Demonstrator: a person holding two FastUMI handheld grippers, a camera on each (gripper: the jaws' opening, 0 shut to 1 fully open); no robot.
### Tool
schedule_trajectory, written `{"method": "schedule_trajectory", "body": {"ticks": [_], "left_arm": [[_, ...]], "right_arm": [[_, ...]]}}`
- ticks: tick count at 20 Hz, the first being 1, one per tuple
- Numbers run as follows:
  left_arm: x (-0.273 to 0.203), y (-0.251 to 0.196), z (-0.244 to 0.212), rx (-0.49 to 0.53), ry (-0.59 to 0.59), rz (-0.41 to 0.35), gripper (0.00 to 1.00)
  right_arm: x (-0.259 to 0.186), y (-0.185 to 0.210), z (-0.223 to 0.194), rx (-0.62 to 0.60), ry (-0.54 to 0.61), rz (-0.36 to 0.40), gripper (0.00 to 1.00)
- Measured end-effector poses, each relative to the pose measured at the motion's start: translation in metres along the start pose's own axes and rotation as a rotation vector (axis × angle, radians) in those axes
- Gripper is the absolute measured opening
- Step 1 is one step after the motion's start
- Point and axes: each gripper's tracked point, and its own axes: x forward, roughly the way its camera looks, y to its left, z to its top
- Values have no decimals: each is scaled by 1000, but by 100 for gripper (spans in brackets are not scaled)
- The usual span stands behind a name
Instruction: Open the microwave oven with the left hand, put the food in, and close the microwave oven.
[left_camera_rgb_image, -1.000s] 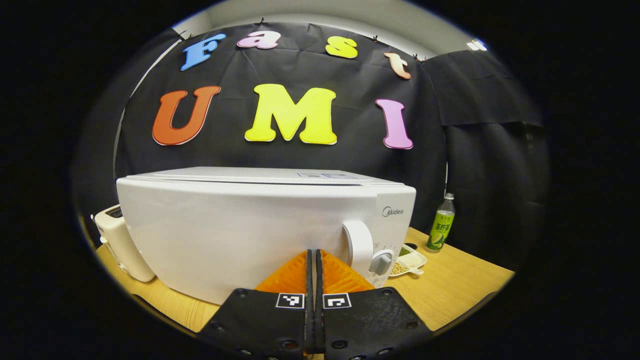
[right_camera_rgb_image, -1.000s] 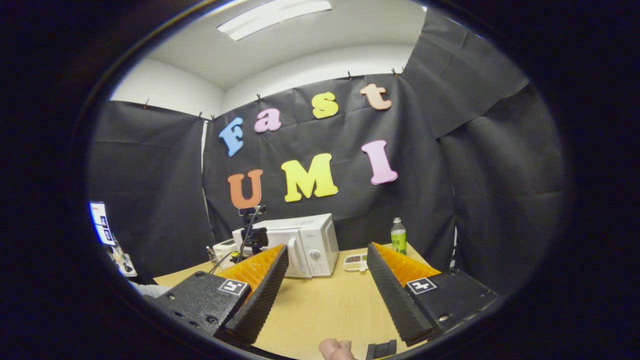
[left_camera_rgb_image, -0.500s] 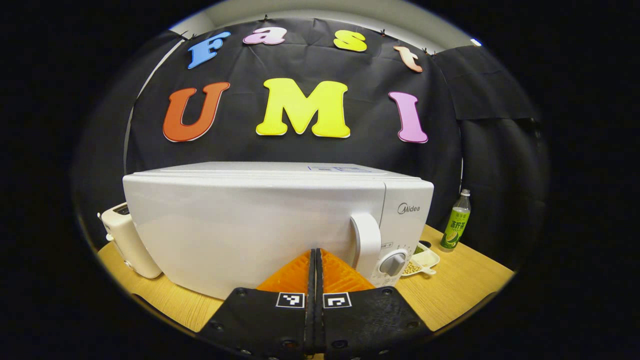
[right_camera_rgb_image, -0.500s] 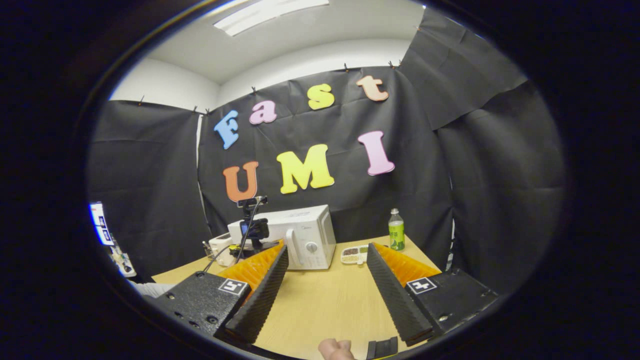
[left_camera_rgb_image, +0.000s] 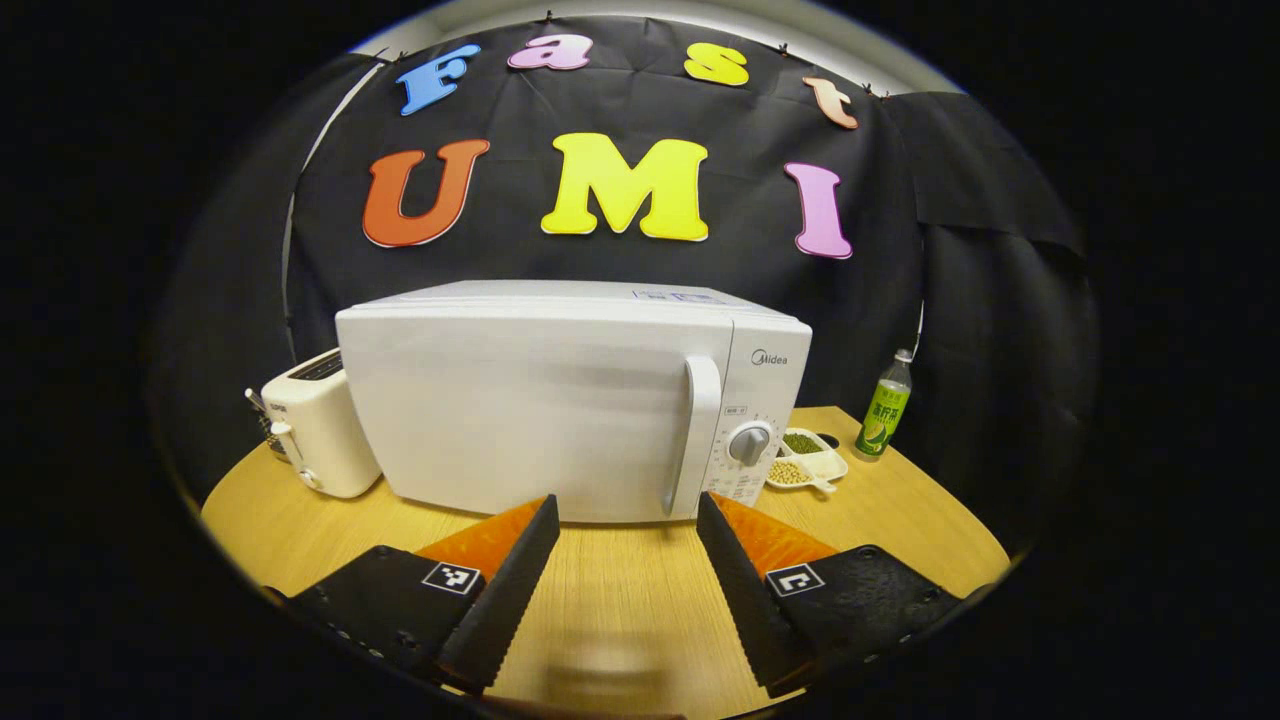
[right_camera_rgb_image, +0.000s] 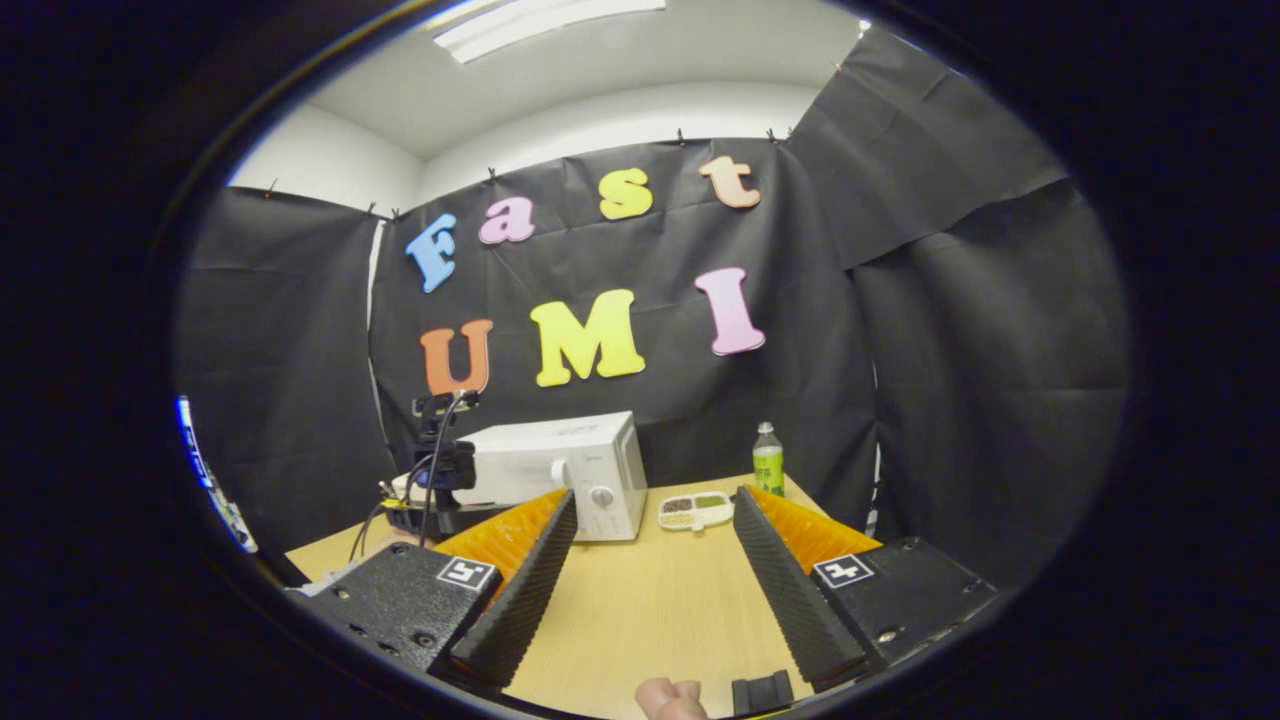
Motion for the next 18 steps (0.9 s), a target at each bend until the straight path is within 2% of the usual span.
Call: {"method": "schedule_trajectory", "body": {"ticks": [1,2,3,5,6,7,8,9,10,11,12,16,18], "left_arm": [[-14,1,4,0,-15,5,88],[-30,-2,8,-3,-28,-5,88],[-47,-4,15,-9,-46,-7,89],[-82,-2,34,-21,-100,-5,91],[-98,0,41,-33,-119,-4,91],[-117,4,47,-46,-135,4,94],[-135,11,55,-55,-157,25,84],[-153,19,63,-63,-179,48,95],[-169,26,70,-63,-198,71,83],[-183,33,79,-51,-217,92,83],[-197,39,87,-28,-226,111,95],[-253,66,109,70,-250,223,95],[-276,63,118,67,-282,211,95]], "right_arm": [[0,1,0,-7,3,-12,100],[0,3,2,-11,5,-19,90],[0,6,4,-15,7,-22,100],[1,13,7,-22,9,-20,100],[2,16,10,-26,7,-18,91],[2,19,13,-28,4,-21,91],[2,20,16,-32,2,-24,91],[2,23,19,-32,0,-26,91],[2,26,22,-36,1,-24,91],[-1,28,25,-49,4,-25,100],[-2,28,29,-69,7,-31,91],[-17,25,62,-93,-52,-78,91],[-27,22,72,-84,-73,-106,91]]}}
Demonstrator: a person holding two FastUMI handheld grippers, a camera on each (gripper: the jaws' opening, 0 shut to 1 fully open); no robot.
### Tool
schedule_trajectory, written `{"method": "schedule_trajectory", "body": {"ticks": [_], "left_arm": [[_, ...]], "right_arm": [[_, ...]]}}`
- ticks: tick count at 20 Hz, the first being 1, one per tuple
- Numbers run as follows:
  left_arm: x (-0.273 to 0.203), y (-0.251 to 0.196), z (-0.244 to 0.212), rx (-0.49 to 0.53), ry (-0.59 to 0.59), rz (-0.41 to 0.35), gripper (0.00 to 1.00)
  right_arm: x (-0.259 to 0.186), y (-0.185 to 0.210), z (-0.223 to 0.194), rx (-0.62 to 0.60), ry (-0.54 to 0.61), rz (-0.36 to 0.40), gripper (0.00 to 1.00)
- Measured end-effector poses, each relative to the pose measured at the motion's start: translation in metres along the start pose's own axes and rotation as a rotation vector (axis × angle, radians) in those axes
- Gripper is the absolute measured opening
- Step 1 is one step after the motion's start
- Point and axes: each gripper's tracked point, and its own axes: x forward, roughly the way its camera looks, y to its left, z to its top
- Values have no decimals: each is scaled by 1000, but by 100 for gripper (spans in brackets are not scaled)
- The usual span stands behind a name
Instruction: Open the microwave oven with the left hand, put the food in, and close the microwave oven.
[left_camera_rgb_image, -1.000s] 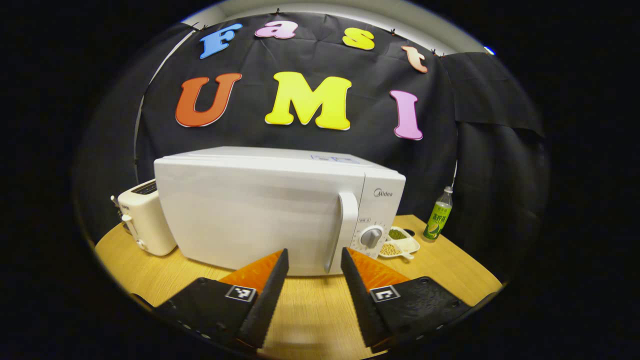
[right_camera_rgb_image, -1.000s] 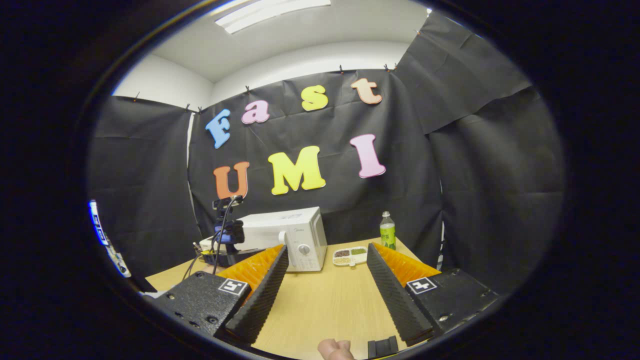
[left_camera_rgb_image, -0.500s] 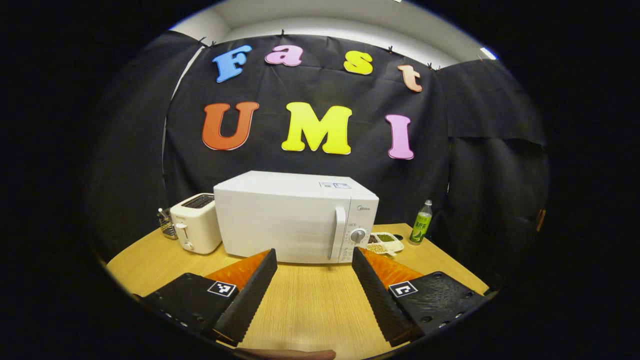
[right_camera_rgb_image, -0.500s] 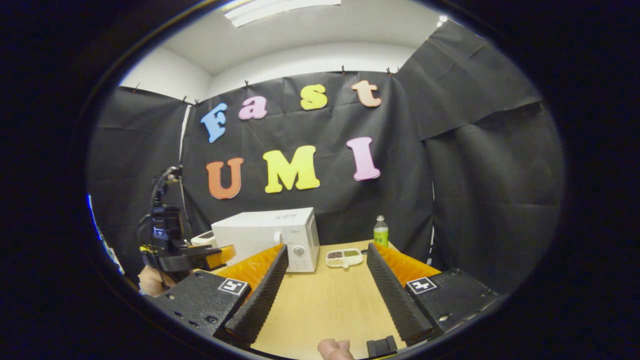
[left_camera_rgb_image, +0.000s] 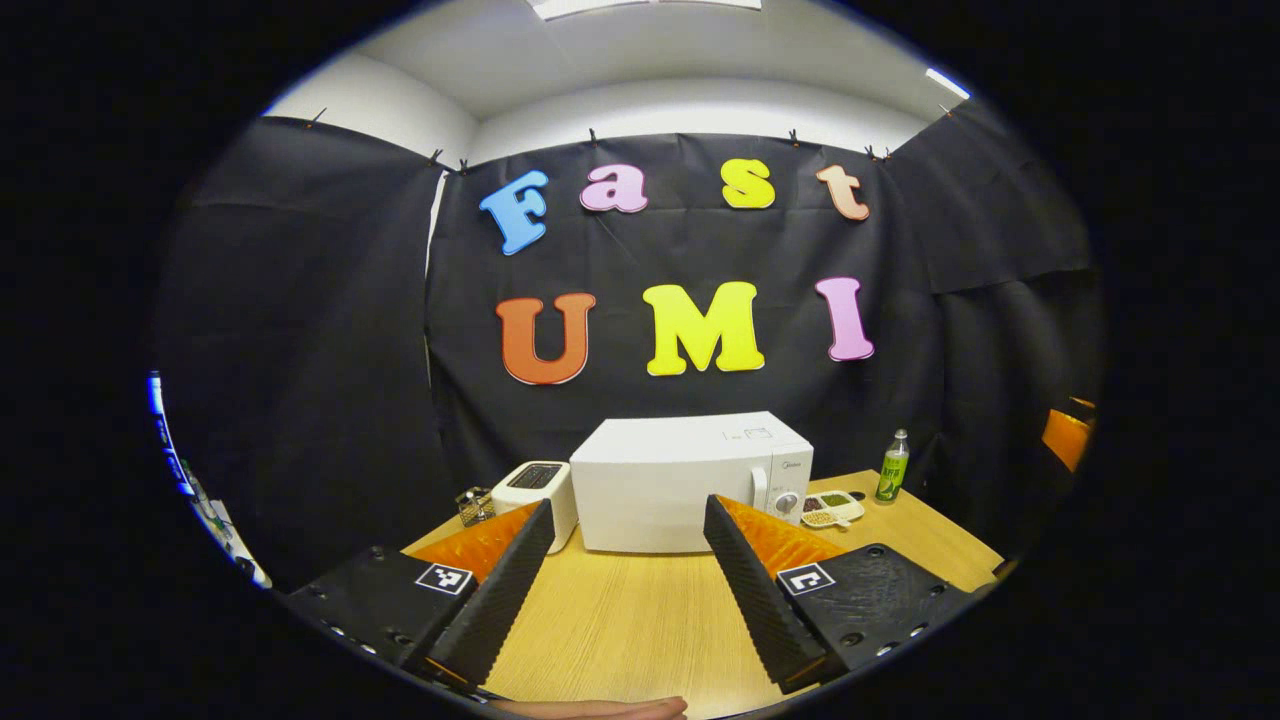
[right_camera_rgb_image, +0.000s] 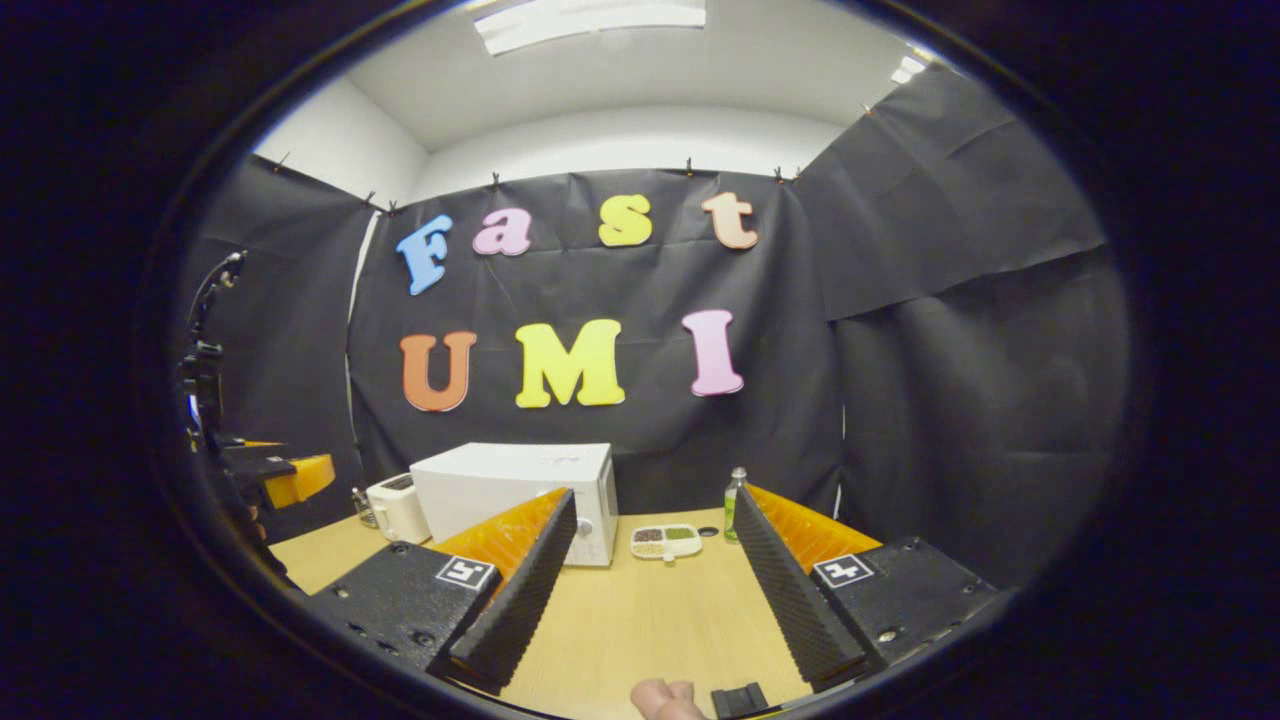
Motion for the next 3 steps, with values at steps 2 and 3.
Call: {"method": "schedule_trajectory", "body": {"ticks": [2,3], "left_arm": [[-15,2,9,1,-16,-16,94],[-22,2,13,-2,-27,-22,94]], "right_arm": [[-8,0,9,-1,-19,-11,100],[-11,0,15,0,-33,-15,100]]}}
